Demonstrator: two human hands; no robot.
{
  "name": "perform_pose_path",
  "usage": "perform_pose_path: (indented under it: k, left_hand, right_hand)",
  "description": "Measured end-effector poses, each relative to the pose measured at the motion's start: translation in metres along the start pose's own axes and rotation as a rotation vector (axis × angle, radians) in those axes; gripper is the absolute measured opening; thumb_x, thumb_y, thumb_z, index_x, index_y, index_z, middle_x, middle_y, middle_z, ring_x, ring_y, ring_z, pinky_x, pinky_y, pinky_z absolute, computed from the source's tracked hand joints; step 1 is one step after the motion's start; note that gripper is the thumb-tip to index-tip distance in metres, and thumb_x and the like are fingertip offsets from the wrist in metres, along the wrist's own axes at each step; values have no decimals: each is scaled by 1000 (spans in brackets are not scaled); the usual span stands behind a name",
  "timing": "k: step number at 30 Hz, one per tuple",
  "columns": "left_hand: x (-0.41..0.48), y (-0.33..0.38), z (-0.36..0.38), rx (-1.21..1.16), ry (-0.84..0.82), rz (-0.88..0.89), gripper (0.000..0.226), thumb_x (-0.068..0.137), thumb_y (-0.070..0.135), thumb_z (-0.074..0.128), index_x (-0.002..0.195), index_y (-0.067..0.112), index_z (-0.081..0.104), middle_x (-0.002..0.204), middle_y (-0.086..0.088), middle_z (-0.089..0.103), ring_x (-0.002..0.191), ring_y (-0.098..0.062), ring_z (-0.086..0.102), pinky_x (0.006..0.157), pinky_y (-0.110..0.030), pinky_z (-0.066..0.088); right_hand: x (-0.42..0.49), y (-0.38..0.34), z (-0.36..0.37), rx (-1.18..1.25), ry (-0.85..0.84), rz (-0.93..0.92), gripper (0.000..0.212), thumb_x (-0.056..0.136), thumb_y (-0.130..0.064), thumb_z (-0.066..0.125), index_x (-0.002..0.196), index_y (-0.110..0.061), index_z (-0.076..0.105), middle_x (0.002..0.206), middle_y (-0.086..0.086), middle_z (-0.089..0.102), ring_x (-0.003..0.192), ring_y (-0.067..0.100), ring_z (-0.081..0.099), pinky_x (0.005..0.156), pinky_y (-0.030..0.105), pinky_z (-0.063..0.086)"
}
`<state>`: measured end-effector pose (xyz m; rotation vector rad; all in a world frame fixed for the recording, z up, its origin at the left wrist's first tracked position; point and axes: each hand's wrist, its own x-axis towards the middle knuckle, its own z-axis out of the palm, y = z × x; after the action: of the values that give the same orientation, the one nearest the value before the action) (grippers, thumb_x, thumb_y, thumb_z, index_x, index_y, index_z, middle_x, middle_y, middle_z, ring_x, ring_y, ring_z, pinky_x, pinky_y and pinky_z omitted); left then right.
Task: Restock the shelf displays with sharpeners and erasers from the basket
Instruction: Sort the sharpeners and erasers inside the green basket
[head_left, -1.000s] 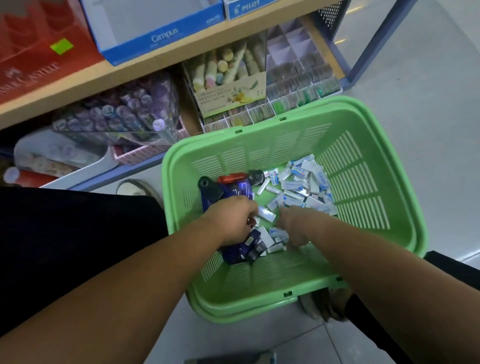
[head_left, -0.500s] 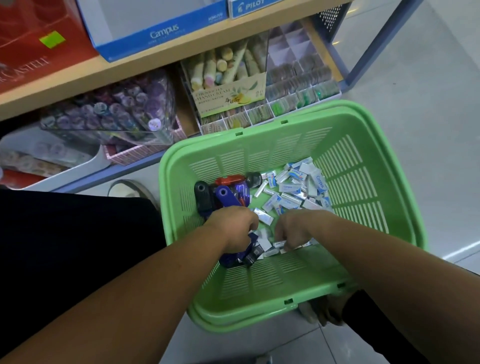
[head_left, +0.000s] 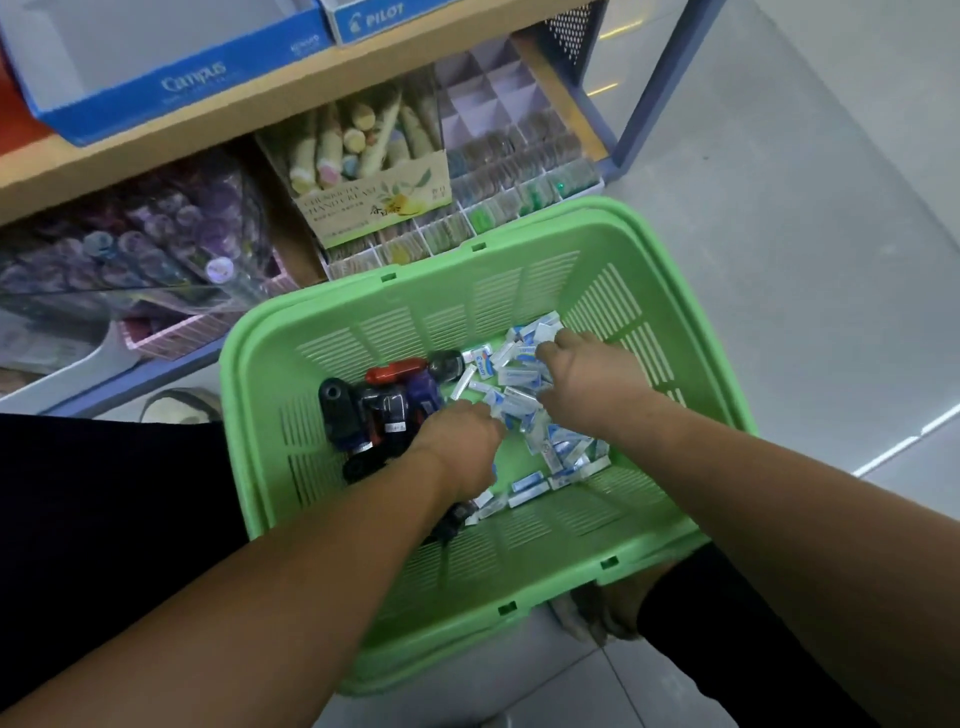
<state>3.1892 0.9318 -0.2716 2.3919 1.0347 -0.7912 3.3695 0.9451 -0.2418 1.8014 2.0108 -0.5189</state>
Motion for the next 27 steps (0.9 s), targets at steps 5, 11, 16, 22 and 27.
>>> perform_pose_path:
  k: [5,11,16,22,27]
  left_hand:
    - [21,12,14,291,-77,-33,54,89,37,67,136,15,49,127,-13,56,114,-30,55,96,-41,43]
    - [26,6,19,309,-144,80,60,90,54,63,138,22,48,125,-9,56,113,-28,56,97,-44,43]
    - [16,-3,18,133,-178,198,60,94,54,63,143,24,47,136,-3,49,118,-26,57,100,-41,44]
    - [6,-11,18,10,-182,233,27,97,44,60,121,34,63,111,4,68,105,-23,61,89,-37,38]
    - [-1,-23,22,-61,-105,236,31,96,19,61,124,31,67,105,1,64,103,-27,61,88,-40,48]
  right_hand:
    - [-10,3,25,294,-191,-43,34,93,-40,62,121,-21,63,121,5,65,112,27,62,92,34,52]
    - [-11,6,31,332,-518,-121,43,88,-27,76,129,-22,66,126,-1,67,115,20,63,98,27,49]
    - [-7,-13,39,245,-655,-204,47,90,-21,72,136,-22,61,135,3,61,120,26,59,105,37,48]
    - [-6,-31,50,37,-730,-257,41,92,-35,64,132,-26,61,139,5,55,123,32,57,104,49,49]
    - [1,-44,53,-45,-725,-270,42,90,-42,71,127,-25,63,127,2,64,111,28,63,96,41,51]
